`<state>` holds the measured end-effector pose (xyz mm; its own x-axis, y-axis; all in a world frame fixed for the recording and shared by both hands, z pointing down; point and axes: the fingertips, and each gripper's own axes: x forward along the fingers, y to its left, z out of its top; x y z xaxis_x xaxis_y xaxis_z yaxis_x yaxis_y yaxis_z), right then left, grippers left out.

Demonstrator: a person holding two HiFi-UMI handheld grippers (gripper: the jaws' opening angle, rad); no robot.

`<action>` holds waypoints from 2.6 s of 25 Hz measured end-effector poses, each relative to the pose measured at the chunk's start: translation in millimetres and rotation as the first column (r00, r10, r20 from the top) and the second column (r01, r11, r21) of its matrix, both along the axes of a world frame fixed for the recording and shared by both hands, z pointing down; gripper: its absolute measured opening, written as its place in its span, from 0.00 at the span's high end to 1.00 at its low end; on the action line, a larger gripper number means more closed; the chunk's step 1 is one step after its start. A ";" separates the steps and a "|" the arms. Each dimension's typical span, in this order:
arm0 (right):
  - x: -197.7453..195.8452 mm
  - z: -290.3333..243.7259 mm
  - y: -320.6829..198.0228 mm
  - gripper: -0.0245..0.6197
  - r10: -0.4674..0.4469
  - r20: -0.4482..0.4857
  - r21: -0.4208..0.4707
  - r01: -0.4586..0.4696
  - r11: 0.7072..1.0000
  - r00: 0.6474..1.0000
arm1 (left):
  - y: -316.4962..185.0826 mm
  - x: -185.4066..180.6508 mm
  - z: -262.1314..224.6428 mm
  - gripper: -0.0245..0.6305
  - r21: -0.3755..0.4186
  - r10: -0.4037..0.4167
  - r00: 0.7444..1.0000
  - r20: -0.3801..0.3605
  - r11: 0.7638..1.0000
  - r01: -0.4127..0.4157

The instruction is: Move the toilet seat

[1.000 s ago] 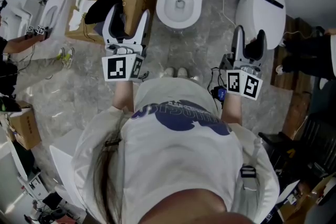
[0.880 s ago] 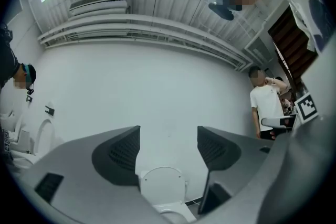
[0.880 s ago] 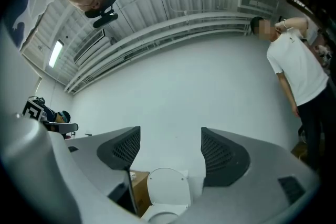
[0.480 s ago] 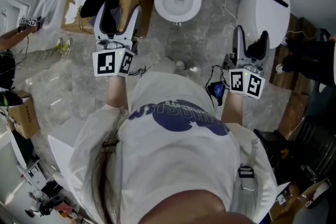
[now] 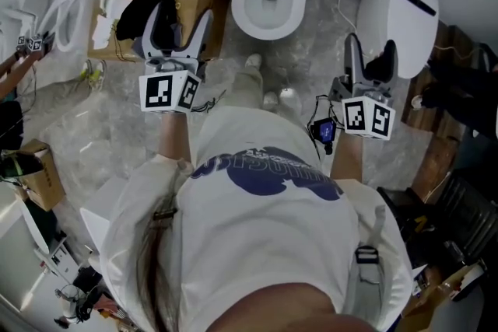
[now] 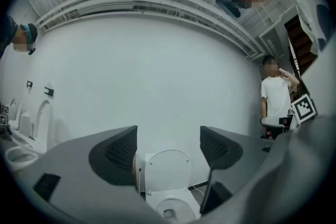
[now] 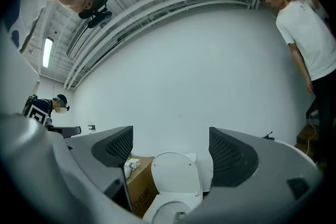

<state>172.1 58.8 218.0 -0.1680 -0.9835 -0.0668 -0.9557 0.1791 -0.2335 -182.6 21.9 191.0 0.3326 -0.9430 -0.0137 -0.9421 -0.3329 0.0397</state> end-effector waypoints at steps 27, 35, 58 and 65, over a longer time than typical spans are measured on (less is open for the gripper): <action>-2.3 405.0 -139.7 0.21 -0.040 0.351 -0.648 0.273 0.711 0.936 | -135.1 9.6 422.8 0.38 -0.741 0.007 0.954 -0.299 0.628 -0.237; -18.1 547.0 -143.0 0.21 0.021 0.508 -0.673 0.382 0.634 0.861 | -129.1 11.0 567.2 0.36 -0.820 -0.041 0.942 -0.334 0.505 -0.269; -56.0 667.3 -152.1 0.22 -0.013 0.600 -0.657 0.502 0.563 0.800 | -136.9 31.8 680.3 0.34 -0.814 -0.082 0.895 -0.438 0.459 -0.356; -63.7 662.7 -151.1 0.22 0.009 0.637 -0.633 0.516 0.576 0.771 | -135.3 35.7 675.2 0.33 -0.801 -0.117 0.869 -0.480 0.463 -0.380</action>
<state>108.4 -92.3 880.6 -0.6126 -0.6229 0.4865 -0.5572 -0.0963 -0.8248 -146.9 -113.4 866.3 0.6433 -0.4873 0.5905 -0.6797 -0.0085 0.7335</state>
